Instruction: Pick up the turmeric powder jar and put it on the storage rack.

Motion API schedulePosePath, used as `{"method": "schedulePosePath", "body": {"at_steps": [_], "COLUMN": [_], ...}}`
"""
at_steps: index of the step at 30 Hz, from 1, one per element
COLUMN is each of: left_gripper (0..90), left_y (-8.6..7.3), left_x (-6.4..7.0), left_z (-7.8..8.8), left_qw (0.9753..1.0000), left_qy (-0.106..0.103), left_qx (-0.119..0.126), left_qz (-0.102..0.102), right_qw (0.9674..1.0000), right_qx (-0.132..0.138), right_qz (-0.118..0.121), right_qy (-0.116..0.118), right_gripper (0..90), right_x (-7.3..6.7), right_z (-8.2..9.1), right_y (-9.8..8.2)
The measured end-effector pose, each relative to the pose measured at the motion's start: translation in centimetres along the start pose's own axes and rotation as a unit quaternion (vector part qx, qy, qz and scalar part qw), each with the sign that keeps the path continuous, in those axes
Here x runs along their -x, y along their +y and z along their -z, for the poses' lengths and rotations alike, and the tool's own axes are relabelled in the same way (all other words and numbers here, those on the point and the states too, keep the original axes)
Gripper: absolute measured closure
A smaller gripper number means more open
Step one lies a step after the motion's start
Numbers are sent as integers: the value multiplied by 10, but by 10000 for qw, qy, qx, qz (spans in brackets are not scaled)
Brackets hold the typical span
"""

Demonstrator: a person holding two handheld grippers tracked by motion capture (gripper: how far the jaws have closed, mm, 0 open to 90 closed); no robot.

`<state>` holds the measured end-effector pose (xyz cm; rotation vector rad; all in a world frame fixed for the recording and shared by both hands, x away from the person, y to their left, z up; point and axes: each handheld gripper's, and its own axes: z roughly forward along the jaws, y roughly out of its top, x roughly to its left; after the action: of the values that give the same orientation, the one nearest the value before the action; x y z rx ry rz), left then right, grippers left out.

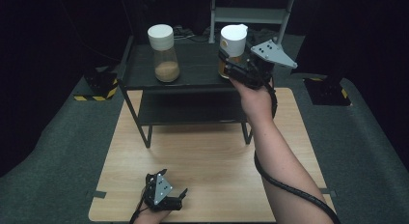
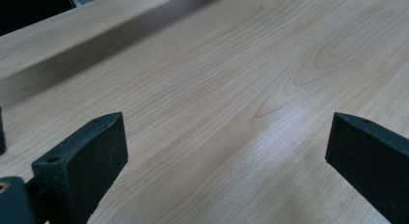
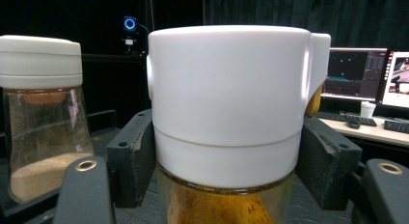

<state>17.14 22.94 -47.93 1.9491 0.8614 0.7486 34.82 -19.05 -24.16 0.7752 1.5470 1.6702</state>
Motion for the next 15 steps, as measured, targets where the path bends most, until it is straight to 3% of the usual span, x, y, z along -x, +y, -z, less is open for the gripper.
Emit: {"method": "schedulePosePath", "body": {"at_steps": [15], "left_gripper": [15], "left_y": [-1], "left_x": [-1], "left_z": [0], "left_qw": [10000], "left_qy": [-2], "left_qx": [18], "left_qz": [54], "right_qw": [9998], "right_qx": [-105], "right_qz": [-169], "right_qy": [4], "right_gripper": [298], "right_x": [2], "right_z": [-7], "right_y": [-1]}}
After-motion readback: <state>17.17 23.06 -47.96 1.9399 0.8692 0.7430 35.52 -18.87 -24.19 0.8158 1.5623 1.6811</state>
